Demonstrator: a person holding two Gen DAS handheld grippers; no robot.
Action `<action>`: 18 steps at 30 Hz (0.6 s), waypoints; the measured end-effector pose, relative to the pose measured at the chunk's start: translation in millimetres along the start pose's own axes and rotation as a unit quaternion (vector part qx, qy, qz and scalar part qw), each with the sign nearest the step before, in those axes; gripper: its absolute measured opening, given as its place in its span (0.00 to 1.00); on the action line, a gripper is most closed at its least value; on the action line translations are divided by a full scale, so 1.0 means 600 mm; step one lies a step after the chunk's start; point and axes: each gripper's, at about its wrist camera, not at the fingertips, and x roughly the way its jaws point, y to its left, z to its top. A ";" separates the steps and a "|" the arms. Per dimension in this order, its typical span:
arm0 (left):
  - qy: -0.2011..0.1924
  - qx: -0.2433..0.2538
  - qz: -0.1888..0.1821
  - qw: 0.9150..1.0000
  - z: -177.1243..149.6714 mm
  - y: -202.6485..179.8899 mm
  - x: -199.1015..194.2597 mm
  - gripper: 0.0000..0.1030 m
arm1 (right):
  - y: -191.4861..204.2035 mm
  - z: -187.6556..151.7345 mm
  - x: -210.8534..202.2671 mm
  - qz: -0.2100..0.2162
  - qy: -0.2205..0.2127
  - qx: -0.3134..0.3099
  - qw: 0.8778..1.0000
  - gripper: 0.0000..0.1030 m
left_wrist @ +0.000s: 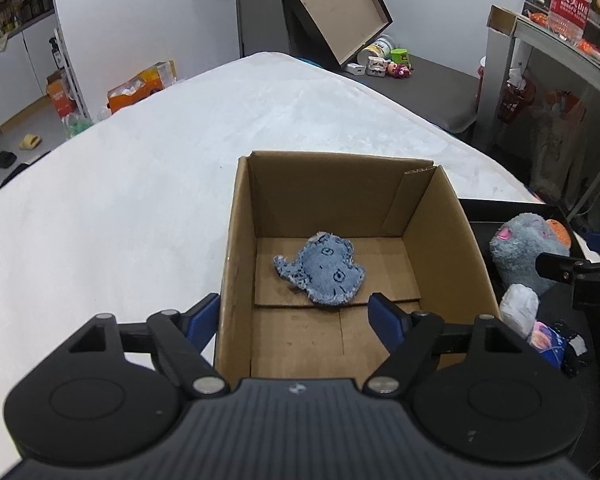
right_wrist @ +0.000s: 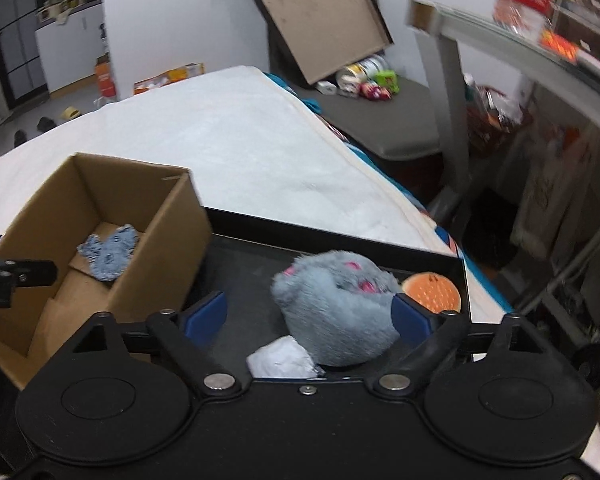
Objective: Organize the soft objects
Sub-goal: 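Move the right gripper to the grey fluffy plush and grasp it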
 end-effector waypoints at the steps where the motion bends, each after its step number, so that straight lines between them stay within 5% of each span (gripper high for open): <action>1: 0.000 0.002 0.004 1.000 0.002 -0.003 0.002 0.77 | -0.006 0.000 0.006 0.000 0.004 0.008 1.000 0.88; 10: 0.003 0.024 0.034 0.999 0.013 -0.020 0.020 0.77 | -0.047 -0.007 0.057 0.009 0.036 0.073 0.997 1.00; 18: 0.008 0.036 0.041 0.998 0.013 -0.023 0.031 0.77 | -0.058 -0.011 0.098 0.011 0.060 0.106 0.992 1.00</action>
